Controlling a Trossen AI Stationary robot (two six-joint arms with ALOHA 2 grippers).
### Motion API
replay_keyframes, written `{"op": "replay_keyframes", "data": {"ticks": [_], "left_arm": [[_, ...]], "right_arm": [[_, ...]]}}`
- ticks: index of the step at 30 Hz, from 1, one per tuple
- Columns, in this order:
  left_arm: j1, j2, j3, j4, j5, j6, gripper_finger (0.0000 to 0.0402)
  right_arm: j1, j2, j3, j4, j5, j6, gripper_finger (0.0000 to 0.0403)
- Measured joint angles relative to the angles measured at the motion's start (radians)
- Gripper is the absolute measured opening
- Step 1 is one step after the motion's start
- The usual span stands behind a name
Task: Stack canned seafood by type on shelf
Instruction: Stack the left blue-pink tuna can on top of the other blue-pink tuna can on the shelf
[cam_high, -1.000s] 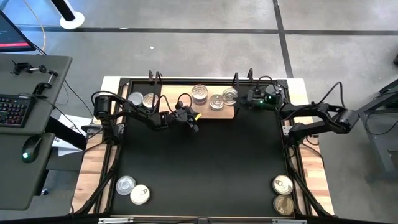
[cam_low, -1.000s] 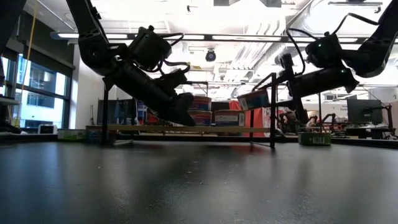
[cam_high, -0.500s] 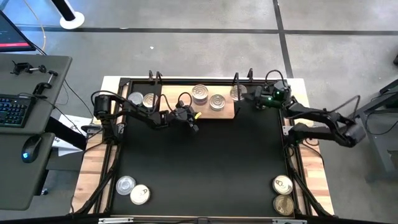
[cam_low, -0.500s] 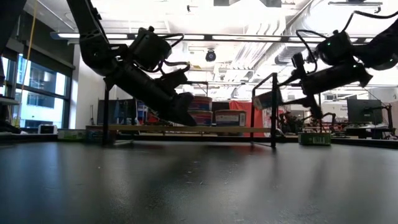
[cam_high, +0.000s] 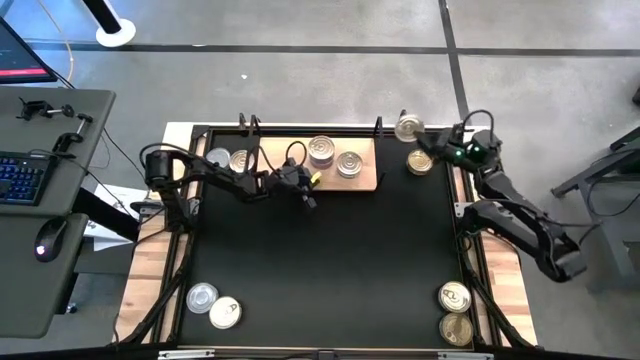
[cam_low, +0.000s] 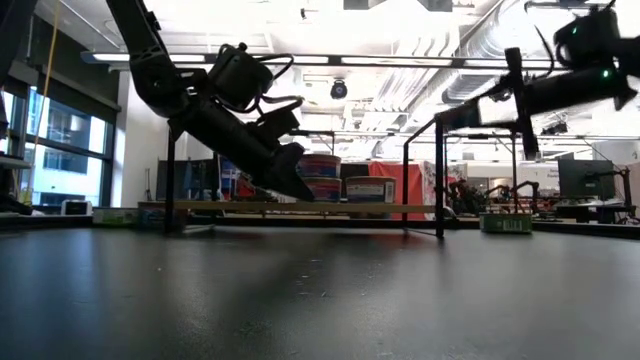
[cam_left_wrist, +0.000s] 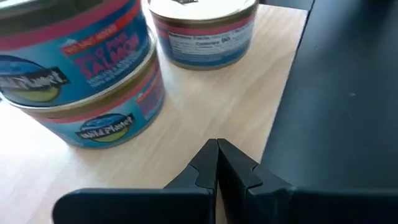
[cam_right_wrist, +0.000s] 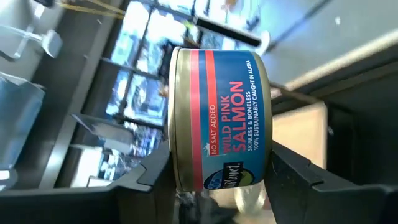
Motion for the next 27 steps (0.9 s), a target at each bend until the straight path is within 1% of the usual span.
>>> {"op": "replay_keyframes", "data": {"ticks": [3, 6, 10, 12, 14, 18, 21, 24, 27], "left_arm": [[0.001, 0.000, 0.000, -0.007, 0.003, -0.006, 0.0000], [0.001, 0.000, 0.000, -0.002, 0.023, -0.006, 0.0000], [0.001, 0.000, 0.000, -0.001, 0.078, -0.006, 0.0000], [0.001, 0.000, 0.000, -0.004, 0.088, -0.006, 0.0000], [0.001, 0.000, 0.000, -0.006, 0.096, -0.006, 0.0000], [0.001, -0.004, 0.000, -0.011, 0.122, 0.004, 0.0000], [0.000, -0.033, 0.000, -0.020, 0.154, 0.049, 0.0000], [-0.002, -0.108, -0.020, -0.018, 0.173, 0.096, 0.0000], [-0.001, -0.216, -0.046, -0.014, 0.174, 0.127, 0.0000]], "right_arm": [[0.036, -0.003, 0.076, -0.040, 0.016, -0.003, 0.0168], [0.137, 0.036, 0.185, -0.141, 0.029, -0.047, 0.0168], [0.312, 0.134, 0.379, -0.387, 0.135, -0.185, 0.0168], [0.390, 0.198, 0.474, -0.517, 0.199, -0.236, 0.0168], [0.457, 0.265, 0.543, -0.603, 0.244, -0.266, 0.0168], [0.571, 0.387, 0.605, -0.616, 0.266, -0.246, 0.0168], [0.635, 0.463, 0.620, -0.622, 0.337, -0.209, 0.0168], [0.679, 0.527, 0.647, -0.624, 0.424, -0.185, 0.0168], [0.711, 0.587, 0.700, -0.625, 0.486, -0.181, 0.0168]]}}
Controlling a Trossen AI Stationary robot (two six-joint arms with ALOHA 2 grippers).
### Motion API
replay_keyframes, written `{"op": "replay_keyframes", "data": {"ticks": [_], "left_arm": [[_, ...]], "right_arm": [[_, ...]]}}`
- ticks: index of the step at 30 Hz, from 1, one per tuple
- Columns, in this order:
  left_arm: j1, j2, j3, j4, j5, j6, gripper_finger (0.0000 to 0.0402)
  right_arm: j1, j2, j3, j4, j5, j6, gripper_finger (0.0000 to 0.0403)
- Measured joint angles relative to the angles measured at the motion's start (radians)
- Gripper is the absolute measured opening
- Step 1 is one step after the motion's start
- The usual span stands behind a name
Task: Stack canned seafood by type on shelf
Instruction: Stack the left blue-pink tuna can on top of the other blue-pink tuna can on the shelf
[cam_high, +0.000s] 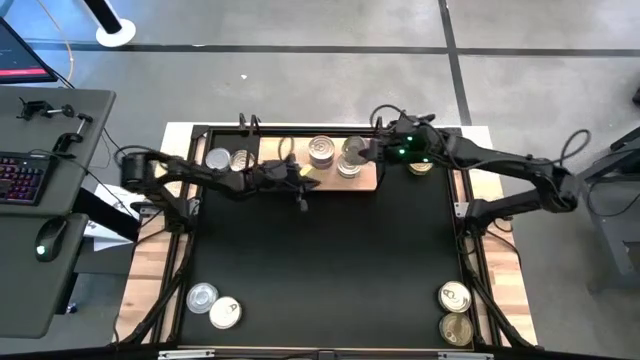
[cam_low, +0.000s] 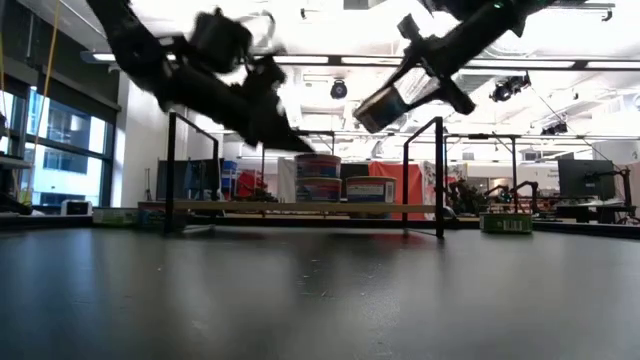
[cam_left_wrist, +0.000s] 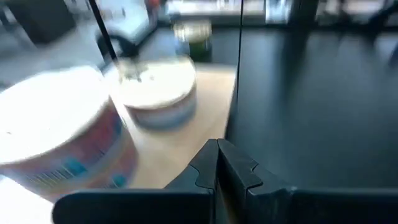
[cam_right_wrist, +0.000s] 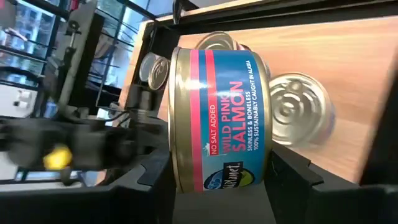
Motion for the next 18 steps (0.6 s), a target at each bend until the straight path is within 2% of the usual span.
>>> {"op": "replay_keyframes", "data": {"ticks": [4, 7, 11, 18], "left_arm": [[0.000, -0.133, -0.028, 0.008, -0.002, 0.023, 0.0000], [0.000, -0.189, -0.036, 0.001, -0.002, 0.032, 0.0000], [-0.012, -0.209, -0.037, 0.000, -0.002, 0.003, 0.0000], [-0.070, -0.209, -0.037, -0.015, -0.001, -0.002, 0.0000]], "right_arm": [[0.010, 0.111, 0.087, -0.079, 0.028, 0.017, 0.0168], [0.011, 0.203, 0.151, -0.156, 0.077, 0.016, 0.0168], [0.004, 0.289, 0.220, -0.211, 0.103, 0.017, 0.0168], [0.003, 0.368, 0.285, -0.248, 0.078, 0.020, 0.0182]]}}
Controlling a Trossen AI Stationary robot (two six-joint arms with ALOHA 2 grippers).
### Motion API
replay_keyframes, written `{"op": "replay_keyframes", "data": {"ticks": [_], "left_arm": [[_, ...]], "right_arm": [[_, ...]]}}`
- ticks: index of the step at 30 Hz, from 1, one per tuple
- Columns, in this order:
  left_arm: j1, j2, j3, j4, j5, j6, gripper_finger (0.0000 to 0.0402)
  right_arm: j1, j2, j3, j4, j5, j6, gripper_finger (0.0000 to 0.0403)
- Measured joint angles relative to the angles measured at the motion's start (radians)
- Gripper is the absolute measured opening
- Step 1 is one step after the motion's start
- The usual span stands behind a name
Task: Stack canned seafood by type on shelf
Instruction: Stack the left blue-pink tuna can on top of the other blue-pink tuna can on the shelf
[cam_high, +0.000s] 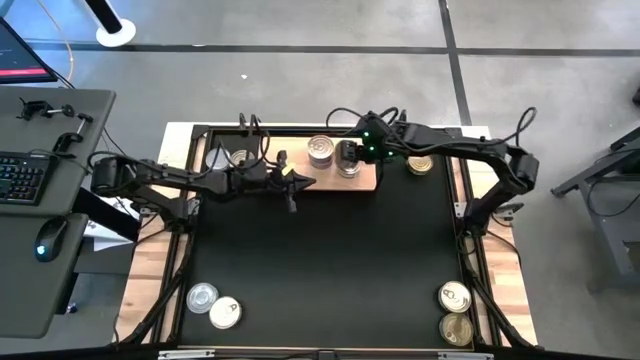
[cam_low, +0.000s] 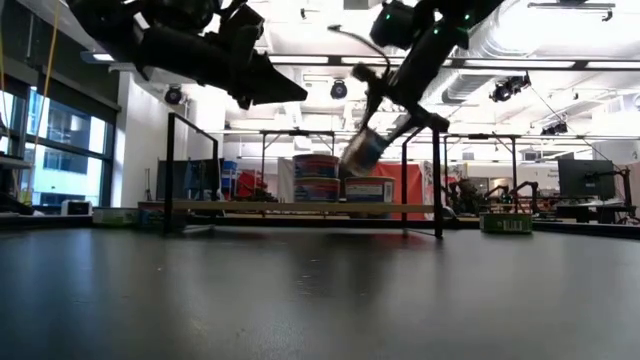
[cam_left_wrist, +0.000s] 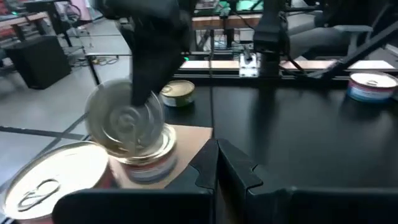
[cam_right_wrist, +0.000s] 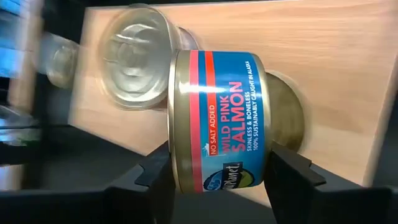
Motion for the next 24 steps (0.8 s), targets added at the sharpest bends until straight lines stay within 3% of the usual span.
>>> {"op": "replay_keyframes", "data": {"ticks": [15, 24], "left_arm": [[-0.021, 0.000, -0.001, -0.014, 0.000, 0.000, 0.0000], [-0.023, 0.000, -0.001, -0.015, 0.000, -0.003, 0.0000]], "right_arm": [[0.001, 0.011, 0.037, -0.021, -0.045, 0.021, 0.0193], [-0.011, 0.038, 0.287, -0.353, -0.012, -0.250, 0.0194]]}}
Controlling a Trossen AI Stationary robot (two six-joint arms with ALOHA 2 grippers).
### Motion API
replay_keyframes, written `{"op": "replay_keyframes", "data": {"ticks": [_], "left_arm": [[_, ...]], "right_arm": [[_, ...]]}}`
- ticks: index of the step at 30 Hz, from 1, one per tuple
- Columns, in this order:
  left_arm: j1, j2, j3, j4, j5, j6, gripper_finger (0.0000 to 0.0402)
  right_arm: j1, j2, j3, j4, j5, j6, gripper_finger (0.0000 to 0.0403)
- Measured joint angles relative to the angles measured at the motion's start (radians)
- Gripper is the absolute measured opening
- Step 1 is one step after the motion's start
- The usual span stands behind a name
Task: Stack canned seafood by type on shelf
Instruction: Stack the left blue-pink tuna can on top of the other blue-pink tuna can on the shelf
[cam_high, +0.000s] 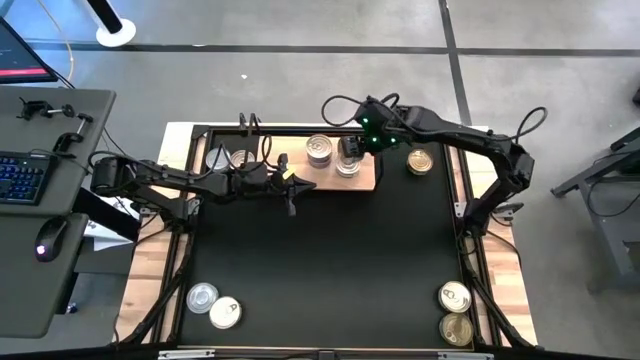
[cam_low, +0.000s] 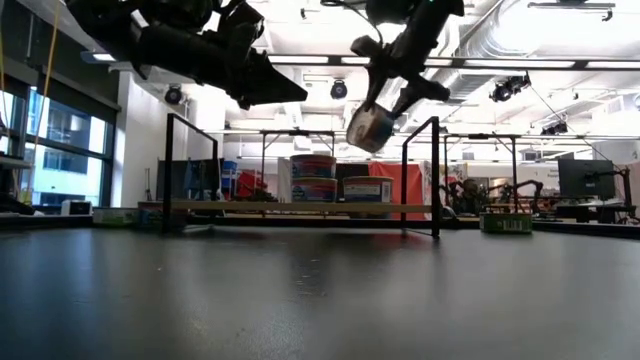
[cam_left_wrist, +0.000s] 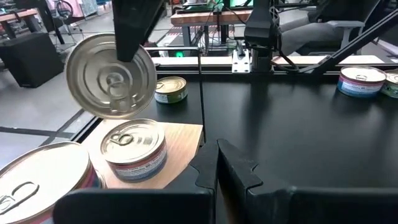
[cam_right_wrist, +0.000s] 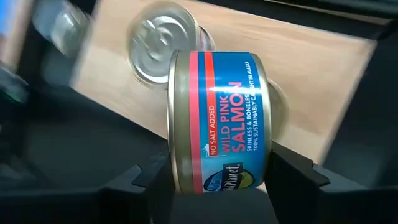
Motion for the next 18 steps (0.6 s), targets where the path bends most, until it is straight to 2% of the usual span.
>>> {"op": "replay_keyframes", "data": {"ticks": [2, 5, 18], "left_arm": [[-0.006, -0.004, 0.000, -0.003, 0.000, 0.000, 0.0000], [-0.018, -0.011, 0.000, -0.003, 0.001, -0.002, 0.0000], [-0.043, -0.012, 0.000, -0.010, 0.000, -0.082, 0.0000]], "right_arm": [[-0.012, 0.015, 0.044, -0.053, -0.001, -0.080, 0.0194], [-0.029, 0.025, 0.084, -0.072, -0.020, -0.106, 0.0194], [-0.022, 0.081, 0.086, -0.057, -0.110, -0.226, 0.0195]]}}
